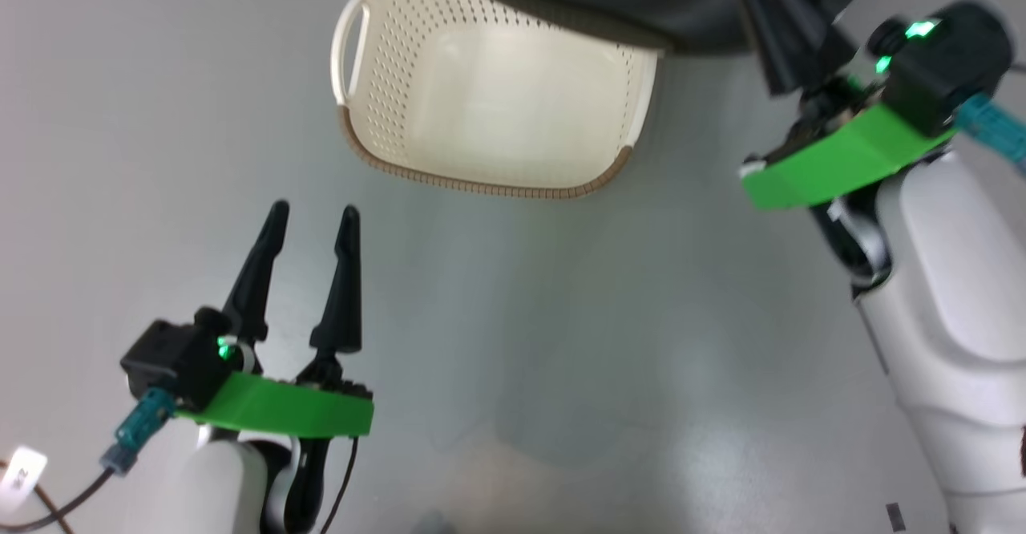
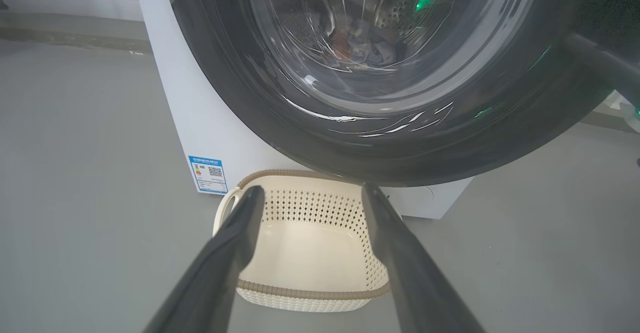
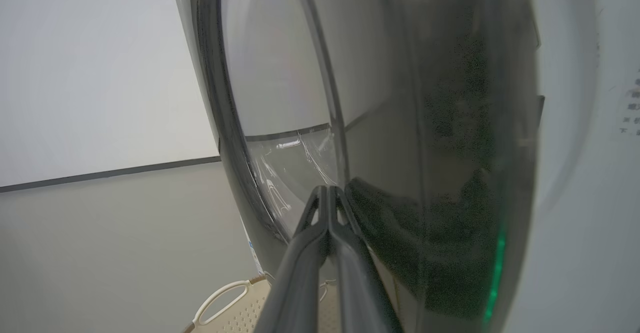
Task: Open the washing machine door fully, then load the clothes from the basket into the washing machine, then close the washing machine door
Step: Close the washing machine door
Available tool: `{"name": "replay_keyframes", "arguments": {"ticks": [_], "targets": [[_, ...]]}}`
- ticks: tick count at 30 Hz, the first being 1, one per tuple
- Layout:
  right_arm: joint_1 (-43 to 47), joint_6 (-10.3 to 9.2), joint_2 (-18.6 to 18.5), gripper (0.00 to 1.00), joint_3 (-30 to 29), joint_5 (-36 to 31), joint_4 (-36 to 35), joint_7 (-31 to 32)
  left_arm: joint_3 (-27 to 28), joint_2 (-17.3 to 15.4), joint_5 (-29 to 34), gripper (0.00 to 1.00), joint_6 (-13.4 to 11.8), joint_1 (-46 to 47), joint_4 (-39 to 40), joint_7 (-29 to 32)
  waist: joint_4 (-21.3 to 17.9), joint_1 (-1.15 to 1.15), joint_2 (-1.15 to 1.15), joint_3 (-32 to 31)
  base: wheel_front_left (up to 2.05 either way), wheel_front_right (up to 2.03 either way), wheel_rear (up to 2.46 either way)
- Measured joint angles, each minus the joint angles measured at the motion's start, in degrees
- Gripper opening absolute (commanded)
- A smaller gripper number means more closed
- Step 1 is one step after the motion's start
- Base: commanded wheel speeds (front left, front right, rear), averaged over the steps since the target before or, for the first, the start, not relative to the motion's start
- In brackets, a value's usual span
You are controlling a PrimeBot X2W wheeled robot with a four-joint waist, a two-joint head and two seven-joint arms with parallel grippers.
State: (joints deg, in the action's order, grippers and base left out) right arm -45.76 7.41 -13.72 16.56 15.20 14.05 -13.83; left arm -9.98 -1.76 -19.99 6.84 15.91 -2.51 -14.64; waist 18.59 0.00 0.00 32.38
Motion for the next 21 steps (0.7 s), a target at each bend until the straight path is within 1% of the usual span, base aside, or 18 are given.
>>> {"name": "replay_keyframes", "arguments": {"ticks": [9,21], "targets": [[-7.00,0.00,-0.44,0.00,-1.91,-1.21,1.03,-0.42,-2.02,0.20,-0.66,1.00,0.08,3.87,0.10,0.00,-0.25,0.00,0.00,4.25,0.00,0.00,0.00],[-17.63,0.00,0.30,0.00,-5.20,-3.09,2.78,-0.53,-2.97,0.41,-1.04,1.00,0.25,6.77,0.98,0.00,-0.62,0.00,0.00,8.97,0.00,0.00,0.00]]}}
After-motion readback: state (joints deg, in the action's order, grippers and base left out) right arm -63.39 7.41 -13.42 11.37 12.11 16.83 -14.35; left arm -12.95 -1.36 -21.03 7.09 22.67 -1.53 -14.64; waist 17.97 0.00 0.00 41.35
